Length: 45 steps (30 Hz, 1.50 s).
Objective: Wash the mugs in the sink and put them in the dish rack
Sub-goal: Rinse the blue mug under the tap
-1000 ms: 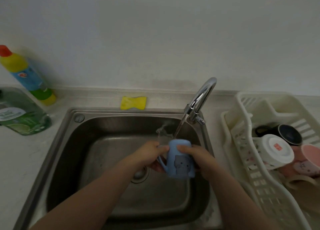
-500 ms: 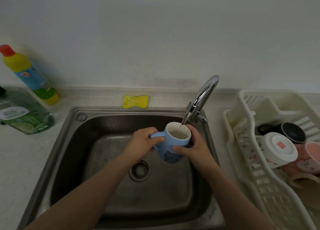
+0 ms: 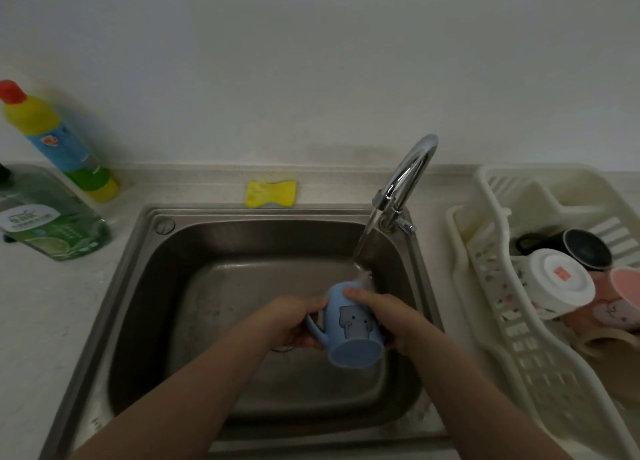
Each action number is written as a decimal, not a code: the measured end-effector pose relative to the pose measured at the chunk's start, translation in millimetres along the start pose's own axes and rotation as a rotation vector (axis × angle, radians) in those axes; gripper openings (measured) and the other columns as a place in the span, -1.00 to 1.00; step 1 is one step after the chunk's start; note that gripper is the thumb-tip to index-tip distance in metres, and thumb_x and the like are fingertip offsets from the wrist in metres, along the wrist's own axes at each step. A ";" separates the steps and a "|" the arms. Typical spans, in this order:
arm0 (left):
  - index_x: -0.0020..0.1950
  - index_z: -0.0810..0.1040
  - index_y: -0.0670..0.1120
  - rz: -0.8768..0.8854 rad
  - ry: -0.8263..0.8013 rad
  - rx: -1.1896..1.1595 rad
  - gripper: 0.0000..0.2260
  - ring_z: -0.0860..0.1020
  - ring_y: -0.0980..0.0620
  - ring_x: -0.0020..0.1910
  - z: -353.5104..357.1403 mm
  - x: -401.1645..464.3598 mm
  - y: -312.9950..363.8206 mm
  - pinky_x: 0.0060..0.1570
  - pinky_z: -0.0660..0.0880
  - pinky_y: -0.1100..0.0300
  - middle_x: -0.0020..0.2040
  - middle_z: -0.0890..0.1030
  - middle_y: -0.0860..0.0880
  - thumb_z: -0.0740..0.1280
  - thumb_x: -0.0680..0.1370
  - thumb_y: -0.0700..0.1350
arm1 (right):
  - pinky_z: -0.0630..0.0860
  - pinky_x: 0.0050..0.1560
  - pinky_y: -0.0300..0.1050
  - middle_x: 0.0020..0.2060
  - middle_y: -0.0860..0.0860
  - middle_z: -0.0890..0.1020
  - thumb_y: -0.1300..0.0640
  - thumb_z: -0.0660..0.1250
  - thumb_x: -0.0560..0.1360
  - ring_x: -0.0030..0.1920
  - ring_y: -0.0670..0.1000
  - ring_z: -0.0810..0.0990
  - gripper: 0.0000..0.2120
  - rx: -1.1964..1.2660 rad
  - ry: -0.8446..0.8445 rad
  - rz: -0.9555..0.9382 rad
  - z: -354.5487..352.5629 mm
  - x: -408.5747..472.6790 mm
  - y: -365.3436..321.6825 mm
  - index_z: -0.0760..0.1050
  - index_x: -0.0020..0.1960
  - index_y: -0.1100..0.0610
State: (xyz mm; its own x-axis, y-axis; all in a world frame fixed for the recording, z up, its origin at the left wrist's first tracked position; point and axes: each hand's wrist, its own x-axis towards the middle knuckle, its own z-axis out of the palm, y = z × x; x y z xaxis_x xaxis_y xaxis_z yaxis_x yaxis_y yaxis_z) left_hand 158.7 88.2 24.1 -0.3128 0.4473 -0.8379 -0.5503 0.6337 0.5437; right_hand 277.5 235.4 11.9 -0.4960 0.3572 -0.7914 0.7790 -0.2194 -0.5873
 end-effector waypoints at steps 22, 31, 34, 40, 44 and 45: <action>-0.21 0.55 -0.05 0.732 0.100 0.354 -0.87 0.61 0.02 -0.25 -11.3 -1.7 60.2 -0.25 0.63 0.13 -0.24 0.58 -0.04 0.41 0.54 -0.13 | 0.60 -0.02 -0.10 0.16 -0.01 0.60 0.15 0.57 0.25 0.13 0.00 0.60 -0.34 0.218 0.127 -0.766 -21.6 -15.5 -33.6 0.43 0.31 0.03; -0.05 0.57 -0.19 0.670 0.129 0.413 -0.85 0.63 0.01 -0.26 -11.4 -1.0 56.4 -0.33 0.61 0.20 -0.11 0.66 -0.15 0.37 0.57 -0.10 | 0.62 -0.05 -0.10 0.10 -0.03 0.62 0.17 0.51 0.37 0.07 -0.02 0.63 -0.51 0.226 0.029 -0.670 -22.2 -12.3 -32.0 0.48 0.26 0.00; 0.02 0.56 -0.21 0.547 0.124 0.259 -0.83 0.65 -0.03 -0.32 -20.8 -3.0 46.6 -0.40 0.58 0.20 -0.09 0.67 -0.21 0.34 0.60 -0.09 | 0.64 -0.03 -0.06 0.08 0.01 0.64 0.09 0.50 0.40 0.03 0.02 0.66 -0.58 0.150 0.005 -0.574 -11.9 -8.6 -37.6 0.49 0.22 0.02; 0.20 0.51 -0.21 0.141 -0.019 0.176 -0.69 0.65 0.03 -0.39 4.0 2.5 4.4 -0.48 0.51 0.28 -0.11 0.64 -0.18 0.29 0.62 0.01 | 0.60 -0.05 0.01 -0.09 0.09 0.70 -0.20 0.49 0.33 -0.08 0.11 0.69 -0.48 0.121 -0.042 -0.079 -6.9 -4.9 0.1 0.55 0.14 0.10; 0.12 0.54 -0.23 -0.010 -0.041 0.223 -0.67 0.64 0.00 -0.37 -4.1 8.5 1.6 -0.47 0.51 0.27 -0.16 0.65 -0.17 0.33 0.59 0.05 | 0.52 -0.19 -0.11 -0.05 0.12 0.64 -0.20 0.46 0.37 -0.07 0.10 0.63 -0.55 0.071 -0.034 0.027 3.4 -4.0 9.1 0.52 0.08 0.10; 0.08 0.53 -0.20 -0.003 -0.072 0.247 -0.70 0.65 0.00 -0.36 -0.8 8.7 3.5 -0.44 0.53 0.25 -0.14 0.65 -0.16 0.33 0.59 0.04 | 0.56 -0.14 -0.08 -0.06 0.12 0.66 -0.20 0.47 0.35 -0.07 0.11 0.65 -0.54 0.074 -0.034 0.002 -1.9 -4.2 12.9 0.54 0.08 0.10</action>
State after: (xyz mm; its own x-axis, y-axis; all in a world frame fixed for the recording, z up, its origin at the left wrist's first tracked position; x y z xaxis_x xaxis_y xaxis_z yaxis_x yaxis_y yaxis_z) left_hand 153.4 93.8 18.7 -0.2505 0.4840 -0.8385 -0.3427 0.7657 0.5443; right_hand 290.4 232.8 8.0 -0.5084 0.3262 -0.7970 0.7500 -0.2872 -0.5959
